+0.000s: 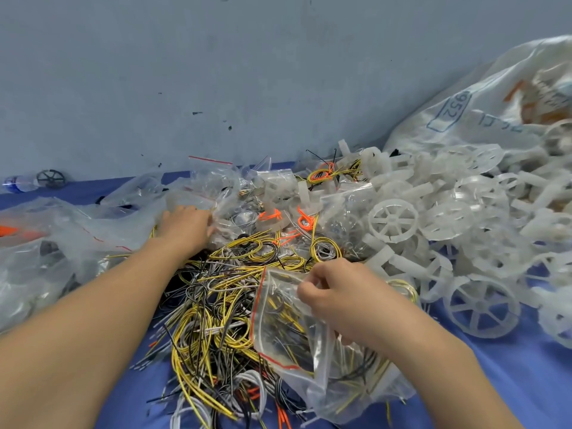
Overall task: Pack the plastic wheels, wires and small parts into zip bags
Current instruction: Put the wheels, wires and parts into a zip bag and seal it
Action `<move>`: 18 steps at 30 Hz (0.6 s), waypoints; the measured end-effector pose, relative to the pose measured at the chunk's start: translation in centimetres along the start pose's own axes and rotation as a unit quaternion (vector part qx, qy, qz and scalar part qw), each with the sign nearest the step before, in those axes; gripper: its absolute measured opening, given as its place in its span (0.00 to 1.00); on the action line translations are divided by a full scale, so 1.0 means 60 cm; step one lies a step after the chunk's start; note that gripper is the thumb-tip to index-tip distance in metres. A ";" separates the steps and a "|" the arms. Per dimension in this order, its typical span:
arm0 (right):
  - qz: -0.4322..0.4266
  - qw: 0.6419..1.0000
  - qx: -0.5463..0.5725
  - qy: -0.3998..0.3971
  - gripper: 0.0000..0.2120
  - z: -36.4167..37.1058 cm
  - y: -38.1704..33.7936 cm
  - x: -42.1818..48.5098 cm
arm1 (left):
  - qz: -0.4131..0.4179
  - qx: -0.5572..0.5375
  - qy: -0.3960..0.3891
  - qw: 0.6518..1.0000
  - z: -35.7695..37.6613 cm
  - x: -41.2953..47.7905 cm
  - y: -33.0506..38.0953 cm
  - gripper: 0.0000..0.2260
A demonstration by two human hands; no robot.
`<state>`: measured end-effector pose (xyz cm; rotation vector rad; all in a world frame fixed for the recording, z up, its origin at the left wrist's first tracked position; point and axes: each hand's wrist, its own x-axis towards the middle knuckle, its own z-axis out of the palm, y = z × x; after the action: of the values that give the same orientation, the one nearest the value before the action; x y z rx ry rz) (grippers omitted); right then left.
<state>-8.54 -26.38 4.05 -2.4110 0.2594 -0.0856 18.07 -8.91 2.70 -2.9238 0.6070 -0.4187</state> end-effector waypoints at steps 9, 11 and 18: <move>-0.014 1.000 0.005 0.024 0.14 -0.002 0.002 -0.010 | -0.149 -0.596 0.061 0.787 -0.084 -0.052 0.005 0.12; -0.013 0.999 0.006 0.034 0.13 -0.003 -0.001 -0.016 | -0.130 -0.762 -0.012 0.635 -0.101 -0.095 0.014 0.13; -0.018 0.995 -0.003 0.095 0.12 0.013 -0.021 -0.039 | -0.113 -0.922 -0.104 0.354 -0.095 -0.246 0.054 0.21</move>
<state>-10.49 -24.49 4.31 -2.4166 0.3039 -0.3320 2.17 -6.22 4.00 -4.5695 0.8628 2.3977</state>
